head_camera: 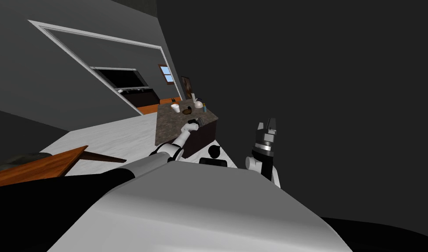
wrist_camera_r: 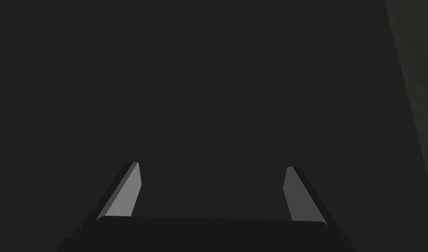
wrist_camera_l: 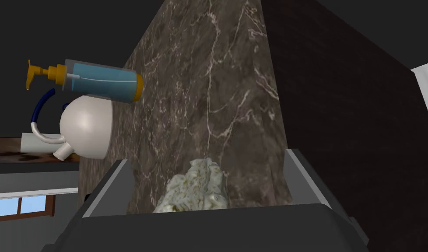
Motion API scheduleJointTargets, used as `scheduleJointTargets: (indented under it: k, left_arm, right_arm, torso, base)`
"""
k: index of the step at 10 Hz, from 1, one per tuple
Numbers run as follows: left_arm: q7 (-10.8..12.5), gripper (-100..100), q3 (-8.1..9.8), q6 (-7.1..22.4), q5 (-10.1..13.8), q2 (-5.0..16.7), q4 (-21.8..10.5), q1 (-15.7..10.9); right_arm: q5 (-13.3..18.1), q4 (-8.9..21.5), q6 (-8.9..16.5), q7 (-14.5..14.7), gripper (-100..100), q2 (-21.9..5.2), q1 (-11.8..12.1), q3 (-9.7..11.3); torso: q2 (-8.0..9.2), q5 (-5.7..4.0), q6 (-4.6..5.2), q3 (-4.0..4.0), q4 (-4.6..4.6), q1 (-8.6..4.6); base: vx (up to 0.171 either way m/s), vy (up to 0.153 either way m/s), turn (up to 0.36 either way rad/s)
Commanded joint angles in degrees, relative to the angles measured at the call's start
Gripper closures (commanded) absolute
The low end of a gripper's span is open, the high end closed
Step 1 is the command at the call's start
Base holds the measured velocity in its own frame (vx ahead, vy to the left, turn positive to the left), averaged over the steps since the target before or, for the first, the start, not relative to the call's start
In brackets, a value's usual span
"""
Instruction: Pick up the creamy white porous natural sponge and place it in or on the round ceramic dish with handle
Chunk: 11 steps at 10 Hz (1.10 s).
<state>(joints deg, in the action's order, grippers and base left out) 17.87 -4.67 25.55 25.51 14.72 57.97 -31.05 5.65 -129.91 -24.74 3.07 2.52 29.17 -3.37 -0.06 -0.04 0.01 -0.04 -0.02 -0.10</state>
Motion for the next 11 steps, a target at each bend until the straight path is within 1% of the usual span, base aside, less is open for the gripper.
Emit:
scheduleJointTargets:
  k: [1,2,5,6,7,8,9,10,11]
  left_arm:
    - [0.9,-100,-0.17,2.0,1.0,0.9,-2.9,-2.2]
    - [0.9,-100,-0.17,2.0,1.0,0.9,-3.3,-2.2]
    - [2.0,-100,-0.34,4.4,2.0,2.7,-7.1,-5.0]
    - [2.4,-100,-0.39,5.2,2.4,3.5,-8.4,-6.0]
    - [2.0,-100,-0.41,4.5,2.4,3.1,-7.9,-5.4]
    - [2.0,0,-0.42,4.6,2.4,3.2,-8.0,-5.5]
    - [1.2,-100,0.43,2.9,3.4,4.2,-8.7,-4.0]
    - [1.7,-100,0.05,3.8,2.8,3.7,-8.2,-4.5]
    - [1.6,100,0.11,3.6,2.8,3.7,-8.2,-4.4]
  right_arm:
    - [0.0,0.0,0.0,0.0,0,0.0,0.0,0.0]
    - [0.0,0.0,0.0,0.0,0,0.0,0.0,0.0]
    - [0.0,0.0,0.0,0.0,0,0.0,0.0,0.0]
    - [0.0,0.0,0.0,0.0,0,0.0,0.0,0.0]
    - [0.0,0.0,0.0,0.0,0,0.0,0.0,0.0]
    - [0.0,0.0,0.0,0.0,0,0.0,0.0,0.0]
    - [0.0,0.0,0.0,0.0,0,0.0,0.0,0.0]
    - [0.0,0.0,0.0,0.0,0,0.0,0.0,0.0]
    - [0.0,0.0,0.0,0.0,0,0.0,0.0,0.0]
  torso:
    - [0.0,0.0,0.0,0.0,0.0,0.0]
    - [0.01,-0.01,0.0,0.0,0.0,-0.03]
    - [-0.04,0.01,0.0,-0.02,-0.01,0.06]
    - [-0.02,0.01,0.01,-0.01,-0.01,0.06]
    - [-0.01,0.01,0.0,-0.01,-0.01,0.05]
    - [-0.01,0.02,0.02,-0.01,-0.01,0.08]
    - [-0.02,0.03,0.02,-0.01,-0.01,0.12]
    - [-0.18,0.03,0.07,-0.1,-0.04,0.09]
    - [-0.16,0.03,0.01,-0.1,-0.04,0.12]
  base:
    - [-0.01,-0.051,0.14]
    - [-0.003,-0.037,0.036]
    - [0.001,-0.026,0.079]
    - [-0.004,-0.032,0.071]
    - [0.0,-0.016,0.018]
    - [0.0,0.0,0.0]
    - [0.061,-0.018,-0.26]
    - [0.038,-0.004,-0.062]
    - [0.004,-0.001,0.013]
